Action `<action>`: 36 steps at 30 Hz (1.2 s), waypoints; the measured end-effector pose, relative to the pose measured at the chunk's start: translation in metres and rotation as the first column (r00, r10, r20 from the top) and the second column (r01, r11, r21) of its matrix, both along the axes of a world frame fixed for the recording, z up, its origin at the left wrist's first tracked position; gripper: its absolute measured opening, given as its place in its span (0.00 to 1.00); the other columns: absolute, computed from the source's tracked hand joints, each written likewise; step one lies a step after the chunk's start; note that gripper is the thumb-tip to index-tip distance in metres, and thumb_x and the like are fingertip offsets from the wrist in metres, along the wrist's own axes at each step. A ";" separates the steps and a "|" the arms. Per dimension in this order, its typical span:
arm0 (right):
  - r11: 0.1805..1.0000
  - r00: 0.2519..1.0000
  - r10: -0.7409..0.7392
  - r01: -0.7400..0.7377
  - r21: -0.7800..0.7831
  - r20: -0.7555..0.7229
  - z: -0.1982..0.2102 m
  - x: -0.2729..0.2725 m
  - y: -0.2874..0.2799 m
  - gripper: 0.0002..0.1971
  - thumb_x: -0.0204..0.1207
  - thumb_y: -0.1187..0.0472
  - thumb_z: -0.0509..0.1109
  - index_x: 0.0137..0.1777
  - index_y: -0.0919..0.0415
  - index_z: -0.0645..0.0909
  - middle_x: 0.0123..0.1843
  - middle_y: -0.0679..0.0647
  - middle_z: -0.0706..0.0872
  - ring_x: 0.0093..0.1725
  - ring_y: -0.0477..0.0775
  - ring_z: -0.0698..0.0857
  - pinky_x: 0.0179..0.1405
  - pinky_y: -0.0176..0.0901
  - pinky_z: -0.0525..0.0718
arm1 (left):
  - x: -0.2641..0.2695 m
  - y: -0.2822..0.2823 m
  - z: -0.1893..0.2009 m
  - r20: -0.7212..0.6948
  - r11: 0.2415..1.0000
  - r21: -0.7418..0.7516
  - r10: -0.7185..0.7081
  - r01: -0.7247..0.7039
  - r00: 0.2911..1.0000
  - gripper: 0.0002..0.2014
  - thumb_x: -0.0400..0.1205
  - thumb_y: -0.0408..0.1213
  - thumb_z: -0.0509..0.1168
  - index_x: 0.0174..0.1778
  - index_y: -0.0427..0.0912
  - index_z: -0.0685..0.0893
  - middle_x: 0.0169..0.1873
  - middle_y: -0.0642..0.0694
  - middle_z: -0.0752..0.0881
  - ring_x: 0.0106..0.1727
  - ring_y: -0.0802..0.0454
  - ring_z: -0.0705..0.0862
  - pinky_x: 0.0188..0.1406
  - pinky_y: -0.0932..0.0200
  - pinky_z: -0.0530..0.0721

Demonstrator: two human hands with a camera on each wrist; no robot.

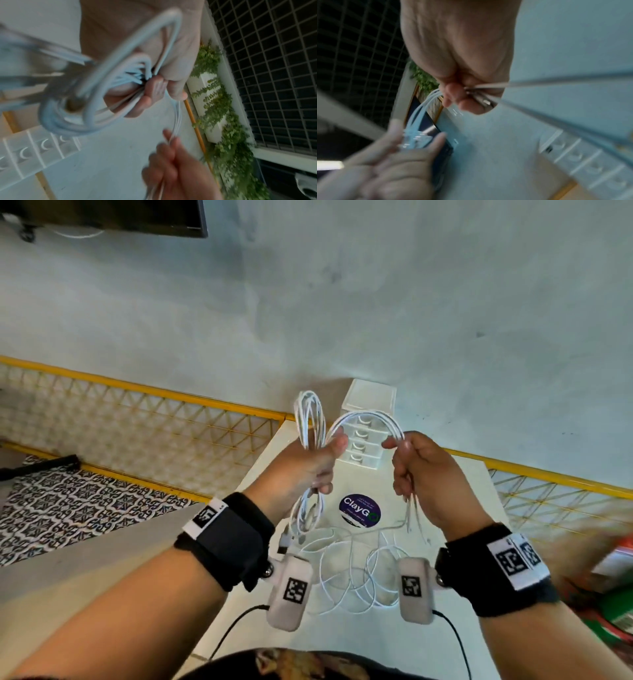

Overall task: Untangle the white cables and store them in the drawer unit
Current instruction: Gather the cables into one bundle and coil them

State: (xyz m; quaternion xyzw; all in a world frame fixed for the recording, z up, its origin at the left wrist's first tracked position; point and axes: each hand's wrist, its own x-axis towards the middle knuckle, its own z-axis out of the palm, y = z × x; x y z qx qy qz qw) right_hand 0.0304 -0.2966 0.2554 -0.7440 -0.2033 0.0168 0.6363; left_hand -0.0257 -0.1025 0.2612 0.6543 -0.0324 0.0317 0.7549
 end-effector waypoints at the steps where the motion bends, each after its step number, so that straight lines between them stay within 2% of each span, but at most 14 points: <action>1: 0.992 0.999 0.031 -0.026 0.120 -0.038 0.003 -0.003 0.009 0.13 0.87 0.59 0.57 0.47 0.54 0.84 0.27 0.51 0.72 0.19 0.49 0.67 0.25 0.45 0.66 | -0.002 -0.010 -0.006 -0.009 1.000 0.012 -0.027 0.027 1.000 0.23 0.77 0.52 0.72 0.65 0.45 0.80 0.20 0.54 0.63 0.18 0.58 0.63 0.24 0.61 0.73; 2: 0.979 0.995 0.069 -0.054 0.195 -0.075 0.006 -0.005 0.019 0.13 0.87 0.58 0.58 0.49 0.54 0.84 0.26 0.52 0.72 0.19 0.48 0.64 0.23 0.41 0.62 | -0.006 -0.021 -0.009 -0.004 0.998 0.011 -0.063 0.063 0.998 0.22 0.77 0.52 0.70 0.65 0.49 0.80 0.19 0.54 0.63 0.18 0.59 0.63 0.25 0.60 0.71; 4: 0.973 0.984 0.120 -0.089 0.212 -0.135 0.012 -0.010 0.033 0.12 0.87 0.57 0.58 0.56 0.53 0.84 0.24 0.52 0.76 0.17 0.47 0.61 0.20 0.36 0.60 | -0.011 -0.037 -0.010 0.018 0.990 0.021 -0.138 0.138 0.990 0.05 0.82 0.50 0.67 0.46 0.59 0.88 0.17 0.56 0.66 0.17 0.60 0.64 0.27 0.58 0.64; 7: 0.988 0.950 0.111 -0.074 0.134 -0.293 0.014 -0.009 0.038 0.14 0.85 0.55 0.63 0.69 0.50 0.74 0.23 0.52 0.77 0.15 0.47 0.62 0.17 0.33 0.62 | -0.015 -0.047 -0.012 -0.011 0.988 0.096 -0.118 0.118 0.993 0.23 0.87 0.40 0.58 0.25 0.56 0.85 0.15 0.57 0.76 0.16 0.65 0.71 0.26 0.62 0.65; 10: 0.984 0.905 0.172 -0.140 0.109 -0.389 0.013 -0.006 0.036 0.33 0.74 0.44 0.74 0.68 0.70 0.74 0.33 0.64 0.77 0.16 0.50 0.67 0.15 0.34 0.65 | -0.022 -0.047 -0.012 0.037 0.994 0.100 -0.038 0.034 0.999 0.14 0.86 0.40 0.61 0.34 0.48 0.81 0.19 0.56 0.79 0.19 0.65 0.73 0.24 0.65 0.67; 12: 0.972 0.881 0.236 -0.224 0.077 -0.409 0.016 -0.010 0.036 0.39 0.66 0.37 0.73 0.61 0.74 0.78 0.32 0.63 0.76 0.16 0.51 0.69 0.15 0.34 0.66 | -0.022 -0.044 -0.016 0.050 0.998 0.065 0.019 -0.022 0.999 0.14 0.86 0.39 0.63 0.33 0.43 0.79 0.18 0.54 0.78 0.19 0.60 0.68 0.23 0.63 0.63; 15: 0.944 0.842 0.323 -0.321 0.079 -0.431 0.015 -0.020 0.036 0.29 0.73 0.32 0.61 0.38 0.58 0.88 0.22 0.54 0.75 0.16 0.49 0.70 0.16 0.33 0.66 | -0.018 -0.037 -0.019 0.062 0.998 0.008 0.066 -0.067 0.996 0.15 0.85 0.43 0.63 0.34 0.41 0.80 0.20 0.48 0.76 0.21 0.54 0.69 0.21 0.64 0.65; 19: 0.884 0.837 0.459 -0.464 0.057 -0.298 -0.022 -0.028 0.028 0.27 0.76 0.36 0.63 0.57 0.60 0.80 0.25 0.56 0.74 0.17 0.50 0.64 0.19 0.37 0.63 | -0.010 -0.012 -0.005 0.010 0.949 -0.268 0.173 -0.164 0.985 0.21 0.88 0.46 0.56 0.31 0.44 0.82 0.33 0.43 0.81 0.31 0.52 0.80 0.34 0.60 0.79; 22: 0.873 0.858 0.463 -0.485 -0.050 -0.223 -0.046 -0.032 0.009 0.10 0.77 0.45 0.64 0.47 0.47 0.83 0.23 0.51 0.68 0.24 0.52 0.63 0.31 0.43 0.68 | -0.008 0.016 0.011 -0.046 0.831 -0.514 0.220 -0.211 0.975 0.21 0.89 0.49 0.52 0.34 0.42 0.73 0.26 0.49 0.81 0.38 0.49 0.89 0.50 0.47 0.88; 24: 0.891 0.890 0.406 -0.436 -0.127 -0.207 -0.055 -0.030 -0.004 0.10 0.77 0.49 0.62 0.38 0.40 0.83 0.24 0.47 0.70 0.27 0.52 0.66 0.35 0.42 0.70 | -0.008 0.030 0.017 -0.098 0.744 -0.609 0.272 -0.274 0.957 0.20 0.88 0.51 0.54 0.33 0.44 0.73 0.21 0.51 0.74 0.27 0.53 0.83 0.40 0.49 0.89; 27: 0.906 0.945 0.301 -0.326 -0.269 -0.129 -0.063 -0.027 -0.012 0.15 0.85 0.54 0.59 0.41 0.36 0.82 0.26 0.43 0.73 0.27 0.45 0.69 0.31 0.40 0.70 | -0.006 0.039 0.023 -0.167 0.642 -0.674 0.349 -0.365 0.922 0.20 0.88 0.52 0.57 0.33 0.46 0.73 0.20 0.54 0.67 0.19 0.57 0.69 0.26 0.62 0.78; 31: 0.836 0.954 0.295 -0.289 -0.466 -0.063 -0.078 -0.032 -0.007 0.11 0.87 0.54 0.57 0.56 0.37 0.78 0.46 0.55 0.86 0.30 0.42 0.74 0.30 0.34 0.74 | -0.004 0.050 0.042 -0.192 0.555 -0.704 0.452 -0.443 0.871 0.21 0.89 0.52 0.54 0.32 0.47 0.71 0.19 0.54 0.65 0.16 0.57 0.65 0.20 0.67 0.72; 33: 0.783 0.951 0.307 -0.278 -0.556 -0.044 -0.081 -0.035 -0.007 0.10 0.87 0.54 0.57 0.58 0.38 0.77 0.48 0.50 0.85 0.35 0.43 0.79 0.38 0.37 0.77 | -0.007 0.053 0.051 -0.187 0.550 -0.680 0.511 -0.486 0.839 0.20 0.88 0.53 0.56 0.33 0.47 0.71 0.19 0.54 0.64 0.17 0.57 0.65 0.21 0.66 0.70; 36: 0.518 0.881 0.473 -0.276 -0.810 0.002 -0.065 -0.048 -0.003 0.06 0.87 0.53 0.57 0.56 0.46 0.75 0.54 0.44 0.86 0.50 0.51 0.85 0.52 0.46 0.81 | -0.012 0.039 0.049 -0.012 0.645 -0.393 0.709 -0.655 0.705 0.11 0.87 0.48 0.61 0.46 0.43 0.76 0.22 0.54 0.65 0.19 0.58 0.67 0.22 0.63 0.71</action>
